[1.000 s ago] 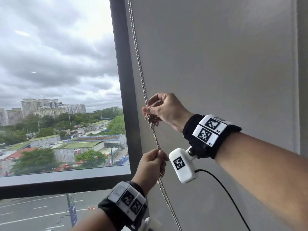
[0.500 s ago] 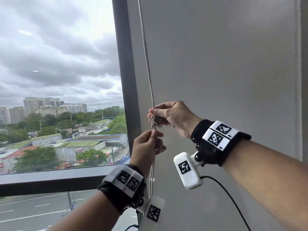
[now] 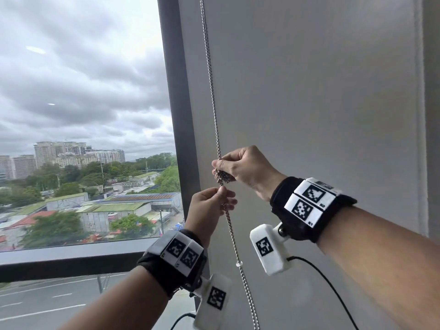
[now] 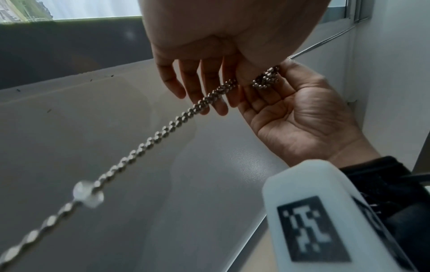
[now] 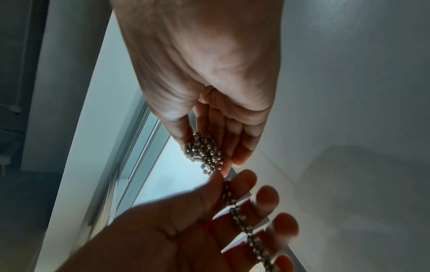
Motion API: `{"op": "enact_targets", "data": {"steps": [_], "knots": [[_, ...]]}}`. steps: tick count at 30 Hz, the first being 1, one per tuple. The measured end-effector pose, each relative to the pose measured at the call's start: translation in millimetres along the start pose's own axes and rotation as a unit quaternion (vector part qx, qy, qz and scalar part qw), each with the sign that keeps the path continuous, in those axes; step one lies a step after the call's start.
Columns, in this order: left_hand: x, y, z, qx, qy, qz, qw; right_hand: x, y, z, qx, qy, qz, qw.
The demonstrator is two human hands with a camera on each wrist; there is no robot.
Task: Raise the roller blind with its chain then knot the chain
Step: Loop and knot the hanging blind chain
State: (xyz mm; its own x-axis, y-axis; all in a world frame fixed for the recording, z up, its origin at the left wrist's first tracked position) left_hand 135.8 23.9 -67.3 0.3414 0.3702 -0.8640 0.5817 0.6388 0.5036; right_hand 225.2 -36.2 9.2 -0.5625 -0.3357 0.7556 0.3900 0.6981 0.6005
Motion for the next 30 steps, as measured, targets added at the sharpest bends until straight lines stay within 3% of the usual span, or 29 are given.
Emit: {"op": "enact_targets", "data": {"steps": [9,17,24,30], "knots": [[-50.3,5.6,-1.2,-0.015,0.036,0.032,0.999,20.9,-3.2,-8.9,-0.012,-0.094,-0.031,0.995],[-55.4,-13.1,0.3,-0.044,0.077,0.008,0.996,20.0,-14.6,-13.9,-0.013,-0.123,-0.041,0.991],[-45.3,-36.8,-17.3,-0.083,0.220,-0.006,0.972,15.3,-41.8,-2.7,0.010,-0.155,-0.059,0.986],[-52.4,-62.7,-39.2,-0.078,0.284,-0.021,0.955,2.7,-61.1,19.1,0.055,-0.199,-0.040,0.978]]}}
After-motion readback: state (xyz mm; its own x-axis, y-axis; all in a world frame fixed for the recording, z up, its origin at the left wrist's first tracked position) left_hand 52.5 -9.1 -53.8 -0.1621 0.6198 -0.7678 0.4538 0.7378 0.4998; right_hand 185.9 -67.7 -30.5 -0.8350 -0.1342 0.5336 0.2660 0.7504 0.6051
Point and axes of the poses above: each hand's wrist, its own y-axis towards the middle knuckle, its own z-axis out of the palm, x = y × z, the point moved 9 cm from there along y, towards the middle knuckle, and after that the axes turned 4 degrees about x, right-handed, at the moved point
